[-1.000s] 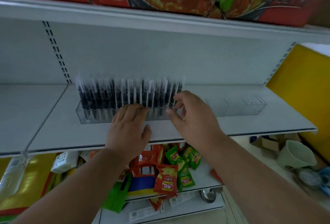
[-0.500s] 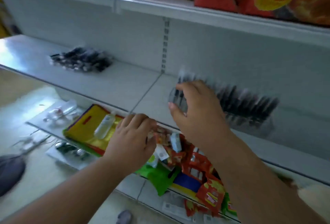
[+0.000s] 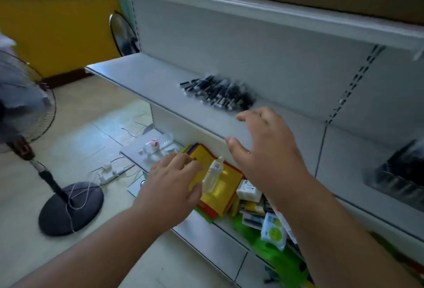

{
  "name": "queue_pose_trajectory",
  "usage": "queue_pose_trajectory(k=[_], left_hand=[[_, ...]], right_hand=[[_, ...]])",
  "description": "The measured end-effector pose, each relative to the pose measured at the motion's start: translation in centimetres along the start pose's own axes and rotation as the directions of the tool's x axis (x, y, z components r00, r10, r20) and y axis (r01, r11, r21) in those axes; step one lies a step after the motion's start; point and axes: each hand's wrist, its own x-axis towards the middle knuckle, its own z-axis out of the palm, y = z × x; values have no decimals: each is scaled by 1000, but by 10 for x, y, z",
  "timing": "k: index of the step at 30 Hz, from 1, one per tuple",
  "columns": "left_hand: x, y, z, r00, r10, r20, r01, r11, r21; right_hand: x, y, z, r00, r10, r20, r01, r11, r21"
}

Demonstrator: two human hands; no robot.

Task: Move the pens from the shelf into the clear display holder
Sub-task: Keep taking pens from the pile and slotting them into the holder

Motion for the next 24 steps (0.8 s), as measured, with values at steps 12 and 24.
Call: queue_pose_trajectory(k=[12, 24], left_hand=[[105, -79, -3, 999, -5, 41, 9, 995, -96], [209, -147, 7, 998, 23, 59, -15, 992, -128]], right_hand=[[102, -5, 52, 980, 157, 124, -148, 986, -83], [205, -8, 114, 985, 153, 78, -149, 987, -53]])
